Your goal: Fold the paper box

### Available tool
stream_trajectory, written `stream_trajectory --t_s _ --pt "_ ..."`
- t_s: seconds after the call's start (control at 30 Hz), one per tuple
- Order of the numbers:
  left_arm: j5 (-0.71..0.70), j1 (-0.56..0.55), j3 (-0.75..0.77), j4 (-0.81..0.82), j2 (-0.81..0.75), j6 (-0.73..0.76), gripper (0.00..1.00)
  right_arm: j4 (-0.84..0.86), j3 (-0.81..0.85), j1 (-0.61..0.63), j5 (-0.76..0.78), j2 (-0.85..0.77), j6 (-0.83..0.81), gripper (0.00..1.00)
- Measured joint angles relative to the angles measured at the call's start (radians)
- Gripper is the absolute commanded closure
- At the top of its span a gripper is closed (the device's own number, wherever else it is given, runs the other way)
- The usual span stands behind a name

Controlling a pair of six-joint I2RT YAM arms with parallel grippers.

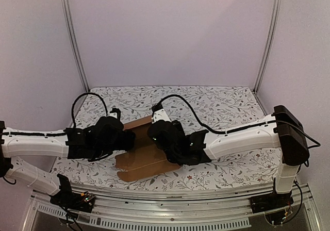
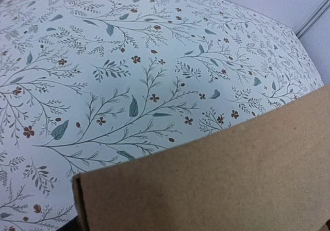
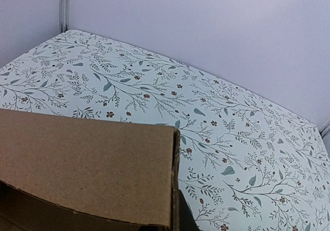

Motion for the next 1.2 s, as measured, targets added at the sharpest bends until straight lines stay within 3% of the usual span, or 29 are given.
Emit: stream_trajectory --t_s 0.27,0.47,0.73,0.83,1.07,1.2 --pt "0.133 0.000 -0.060 -0.004 -0.135 0.094 0.34 0.035 -0.013 -0.053 -0.076 0.002 -0.024 1.00" --pt "0.242 -0.004 -0.109 0.013 -0.224 0.201 0.33 0.121 -0.153 -0.126 -0.246 0.002 -0.079 1.00" --pt "0.365 -0.005 -0.119 0.027 -0.351 0.313 0.35 0.389 -0.347 -0.177 -0.466 -0.004 -0.170 1.00" --pt "0.397 -0.003 -0.101 0.030 -0.334 0.346 0.46 0.464 -0.373 -0.190 -0.555 -0.004 -0.192 1.00" --pt "0.523 0.054 -0.057 0.114 -0.241 0.390 0.97 0.677 -0.446 -0.201 -0.699 0.006 -0.225 1.00" --pt "0.588 0.100 -0.019 0.176 -0.149 0.390 1.00 0.758 -0.454 -0.201 -0.752 0.042 -0.240 1.00"
